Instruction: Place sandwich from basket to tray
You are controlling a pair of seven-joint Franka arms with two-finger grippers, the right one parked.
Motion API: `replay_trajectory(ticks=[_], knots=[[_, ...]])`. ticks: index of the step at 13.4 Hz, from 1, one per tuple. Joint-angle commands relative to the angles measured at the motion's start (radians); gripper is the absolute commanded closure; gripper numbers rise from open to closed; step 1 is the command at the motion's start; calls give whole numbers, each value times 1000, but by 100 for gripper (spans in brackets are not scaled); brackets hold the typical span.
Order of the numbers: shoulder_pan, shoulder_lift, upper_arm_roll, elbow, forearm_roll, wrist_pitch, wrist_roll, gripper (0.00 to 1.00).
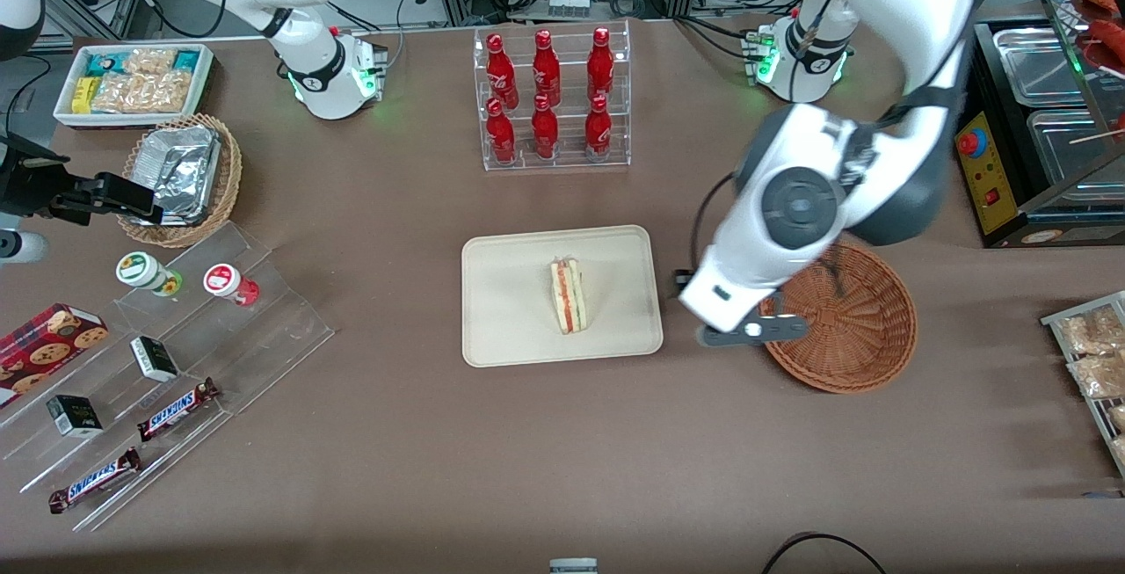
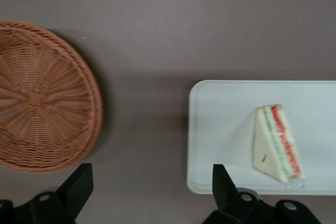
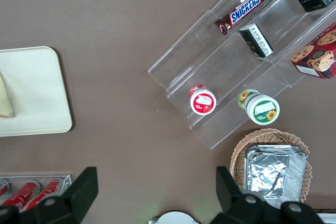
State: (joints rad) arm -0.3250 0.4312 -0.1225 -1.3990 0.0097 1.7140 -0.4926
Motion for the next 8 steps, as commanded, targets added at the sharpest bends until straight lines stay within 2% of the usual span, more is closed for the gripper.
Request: replay_trajectory(ticks=[1,3,6,8], knots=[[61,-112,-8,-118,-5,-34,119,0],[144,-202,-9,-217,-5,-36,256,0],[254,-268,-77,-244,-5,-91,295,0],[280,-298,-78,-259,-4,-117,339,0]])
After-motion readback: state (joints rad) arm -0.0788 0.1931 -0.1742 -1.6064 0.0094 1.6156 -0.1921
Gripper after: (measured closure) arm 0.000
